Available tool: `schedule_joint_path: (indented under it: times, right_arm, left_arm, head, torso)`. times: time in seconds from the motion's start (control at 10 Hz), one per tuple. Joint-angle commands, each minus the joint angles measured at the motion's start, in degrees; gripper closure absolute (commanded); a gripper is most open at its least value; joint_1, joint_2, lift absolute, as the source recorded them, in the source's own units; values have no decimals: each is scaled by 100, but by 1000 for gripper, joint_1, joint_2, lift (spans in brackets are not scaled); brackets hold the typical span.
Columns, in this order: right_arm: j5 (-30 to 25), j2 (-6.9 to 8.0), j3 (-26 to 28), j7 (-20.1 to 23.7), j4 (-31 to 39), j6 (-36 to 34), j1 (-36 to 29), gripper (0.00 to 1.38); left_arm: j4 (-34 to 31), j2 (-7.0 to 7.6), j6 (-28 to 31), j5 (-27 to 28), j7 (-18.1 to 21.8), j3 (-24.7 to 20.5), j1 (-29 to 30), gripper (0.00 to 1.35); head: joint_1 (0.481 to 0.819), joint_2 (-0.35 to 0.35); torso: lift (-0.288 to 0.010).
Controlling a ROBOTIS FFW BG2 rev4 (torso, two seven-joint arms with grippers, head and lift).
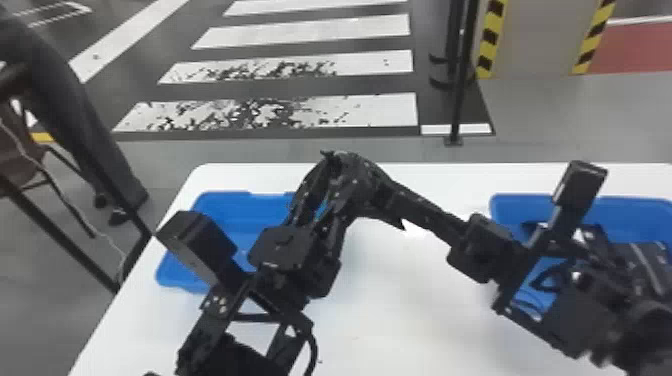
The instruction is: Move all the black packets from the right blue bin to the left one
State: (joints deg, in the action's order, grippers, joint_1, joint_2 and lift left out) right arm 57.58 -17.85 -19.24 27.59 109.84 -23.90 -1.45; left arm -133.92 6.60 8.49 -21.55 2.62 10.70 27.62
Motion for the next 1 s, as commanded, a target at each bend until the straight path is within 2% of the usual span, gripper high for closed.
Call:
schedule_joint_path:
  times: [0.0, 0.1, 0.2, 0.4, 0.5, 0.6, 0.7, 0.8, 0.9]
  right_arm:
    - [46, 0, -76, 0, -79, 84, 103, 1139]
    - [80, -8, -121, 0, -107, 140, 131, 1138]
    - [217, -8, -201, 0, -192, 182, 131, 1012]
    - [217, -26, -201, 36, -346, 196, 75, 53]
    - [206, -35, -144, 62, -403, 210, 19, 22]
    - [229, -35, -30, 88, -417, 267, -51, 137]
    - [229, -35, 73, 97, -417, 267, -108, 160]
    - [217, -44, 153, 106, -417, 267, -122, 159]
    - [195, -52, 210, 123, -417, 267, -136, 159]
  left_arm:
    - [-45, 16, -6, 190, 2, 26, -20, 1208]
    - [-45, 16, -118, 247, -7, 15, -6, 1208]
    - [-45, 16, -273, 281, -7, -19, 8, 1208]
    - [11, -63, -597, 544, -236, -282, 92, 1208]
    - [335, -151, -723, 818, -385, -545, 8, 1208]
    - [968, -300, -864, 1195, -412, -956, -231, 1208]
    - [1629, -423, -1004, 1915, -438, -1425, -498, 1208]
    - [2430, -476, -1384, 2543, -491, -1756, -836, 1208]
    - [3119, -493, -1806, 2738, -552, -1950, -1089, 1088]
  head:
    - [695, 173]
    - [695, 173]
    - [691, 175]
    - [683, 198]
    - [683, 207]
    - [688, 235]
    - [695, 263]
    - [695, 301]
    - [695, 321]
  torso:
    - [-140]
    - [-140]
    - [-140]
    - [-140]
    - [-140]
    - [-140]
    - [-140]
    - [-140]
    - [-140]
